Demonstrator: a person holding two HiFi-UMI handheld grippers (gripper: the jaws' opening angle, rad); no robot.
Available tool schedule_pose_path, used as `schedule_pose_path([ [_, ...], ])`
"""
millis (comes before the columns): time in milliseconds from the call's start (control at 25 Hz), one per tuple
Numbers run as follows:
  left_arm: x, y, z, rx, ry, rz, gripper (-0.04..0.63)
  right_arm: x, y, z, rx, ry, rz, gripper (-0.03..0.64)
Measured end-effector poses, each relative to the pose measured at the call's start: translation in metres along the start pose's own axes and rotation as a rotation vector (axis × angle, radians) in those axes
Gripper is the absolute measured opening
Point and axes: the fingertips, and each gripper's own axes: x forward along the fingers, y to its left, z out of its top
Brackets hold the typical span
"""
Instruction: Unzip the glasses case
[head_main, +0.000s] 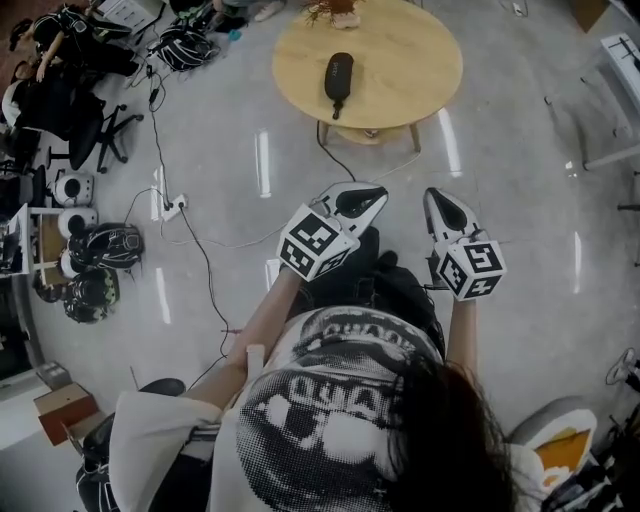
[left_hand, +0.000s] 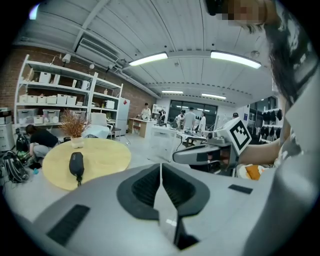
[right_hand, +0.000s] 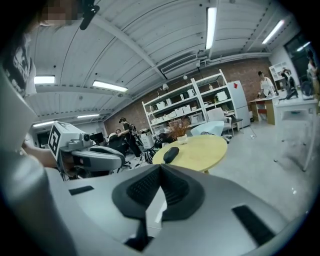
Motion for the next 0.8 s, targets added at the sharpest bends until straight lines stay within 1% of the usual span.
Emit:
schedule_pose_path([
  [200, -0.007, -0.003, -0.001, -0.007, 0.000, 0.007, 0.017, -0.004, 0.008, 0.000, -0.009, 0.009, 0.010, -0.005],
  [600, -0.004, -0.006, -0.013, -0.012, 0.002, -0.010, 0.015, 0.000, 0.011, -0.010, -0.015, 0.033, 0.027, -0.005],
  [800, -0.002, -0.008, -0.008, -0.018, -0.005, -0.025, 0.015, 0.001, 0.014, -0.006, -0.025, 0.046, 0.038, -0.005],
])
